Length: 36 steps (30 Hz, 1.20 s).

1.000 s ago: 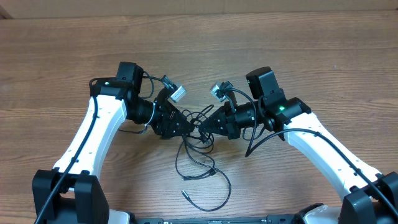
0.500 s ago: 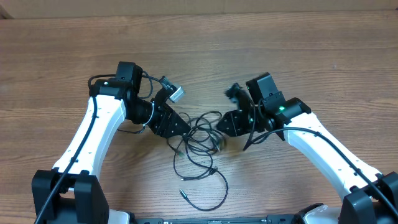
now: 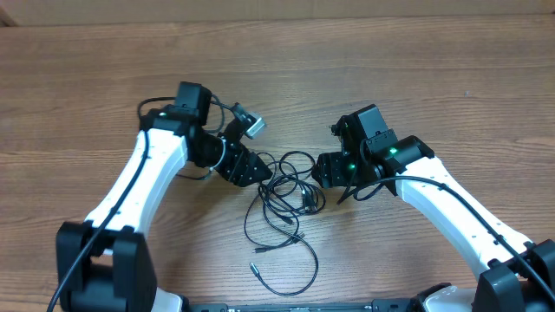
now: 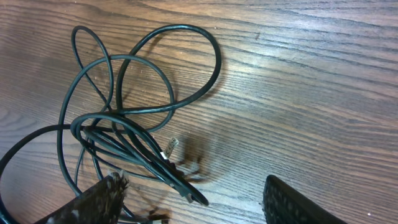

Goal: Untangle cables

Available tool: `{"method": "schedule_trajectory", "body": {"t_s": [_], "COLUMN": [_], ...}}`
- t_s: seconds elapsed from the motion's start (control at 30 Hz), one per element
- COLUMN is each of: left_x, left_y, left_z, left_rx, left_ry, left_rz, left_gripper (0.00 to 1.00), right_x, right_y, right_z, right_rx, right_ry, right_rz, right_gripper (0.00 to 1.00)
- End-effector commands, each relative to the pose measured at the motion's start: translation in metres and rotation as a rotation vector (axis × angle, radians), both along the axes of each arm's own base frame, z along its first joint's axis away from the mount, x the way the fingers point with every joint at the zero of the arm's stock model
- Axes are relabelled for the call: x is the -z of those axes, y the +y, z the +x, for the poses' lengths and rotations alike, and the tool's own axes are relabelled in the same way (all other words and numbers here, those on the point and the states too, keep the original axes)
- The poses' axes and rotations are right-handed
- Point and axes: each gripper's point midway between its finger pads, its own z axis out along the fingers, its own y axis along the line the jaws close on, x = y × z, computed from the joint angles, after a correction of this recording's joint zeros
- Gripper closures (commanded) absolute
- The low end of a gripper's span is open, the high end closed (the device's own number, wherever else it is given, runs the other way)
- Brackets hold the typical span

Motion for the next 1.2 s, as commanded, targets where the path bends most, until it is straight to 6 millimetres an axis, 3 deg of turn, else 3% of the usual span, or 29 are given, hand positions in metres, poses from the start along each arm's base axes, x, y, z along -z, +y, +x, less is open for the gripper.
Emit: {"method": "schedule_trajectory", "body": {"t_s": [0.0,0.5,0.57,1.0,1.17], "left_x": [0.013,0.065,0.069,0.072,0.073], "left_y": [-0.009,-0.023,-0.022,-0.024,-0.024], "left_z": [0.006,0.001,0.000,0.001,0.000], "left_rx": [0.007,0.036,0.035,0.022,0.020], "left_ry": [0.017,0.138,0.149,0.157,0.166], "left_rz": [0.025,0.089,0.093,0.086,0.086], "left_gripper": [0.34,0.49,0.55,0.59,0.68], "right_x": [-0.003,-0.003,-0.003,-0.003,-0.003], "right_y": [0.000,0.000,0.000,0.000,0.000], "right_z": [0.004,0.003,0.003,0.004,0.004], "right_rx": [0.013,0.013,0.013,0.013,0.013], "right_ry": [-0.012,-0.011,-0.011,-0.011,-0.011], "right_rz": [-0.001,-0.001,-0.001,-0.001,-0.001], "right_gripper": [0.30,0.30,0.31,0.32,0.32]}}
